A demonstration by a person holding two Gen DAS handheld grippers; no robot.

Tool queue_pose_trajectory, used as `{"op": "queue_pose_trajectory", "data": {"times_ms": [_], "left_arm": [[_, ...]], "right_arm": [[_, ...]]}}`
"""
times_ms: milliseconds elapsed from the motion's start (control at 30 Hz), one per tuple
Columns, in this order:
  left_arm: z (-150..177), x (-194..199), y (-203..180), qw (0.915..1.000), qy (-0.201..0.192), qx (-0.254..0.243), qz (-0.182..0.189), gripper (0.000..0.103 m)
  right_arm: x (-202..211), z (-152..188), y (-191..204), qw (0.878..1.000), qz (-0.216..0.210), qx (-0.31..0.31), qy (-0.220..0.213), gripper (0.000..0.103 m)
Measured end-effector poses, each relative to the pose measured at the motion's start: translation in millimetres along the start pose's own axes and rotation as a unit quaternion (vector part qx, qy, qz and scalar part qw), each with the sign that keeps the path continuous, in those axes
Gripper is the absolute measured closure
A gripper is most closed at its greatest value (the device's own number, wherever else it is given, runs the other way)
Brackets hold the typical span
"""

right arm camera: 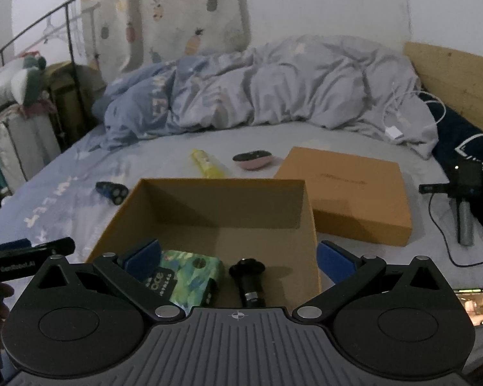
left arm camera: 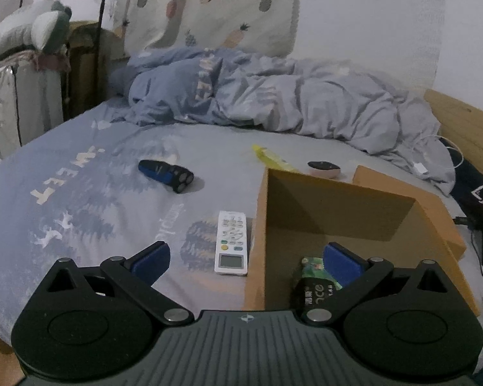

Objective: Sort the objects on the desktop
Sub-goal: 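Move the left gripper toward the white remote control beside the box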

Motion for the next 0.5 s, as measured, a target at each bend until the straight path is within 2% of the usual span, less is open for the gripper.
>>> {"op": "queue_pose_trajectory", "data": {"times_ms": [300,500], "left_arm": [[-18.5,-8.4,14.4,0.9990,-0.004,0.043,0.016,0.000],[-27.8,-28.2,20.7,0.9994,0.006,0.032,0.014,0.000]], "right_arm": [[-17.2,-5.4,1.8,0.999,-0.018,-0.018,0.019,0.000],[-29.5,-12.3,4.4,0.999,-0.024,-0.020,0.031,0.000]]}}
Point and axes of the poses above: each gripper's, at about its wrist camera, not at the fingertips, and x roughly against the way its jaws point, y to its left, z to its underside, the point moved 8 cm from there along -x, roughly the way its jaws point, and after that the axes turned 3 degrees about -x, right-handed, at the moved point
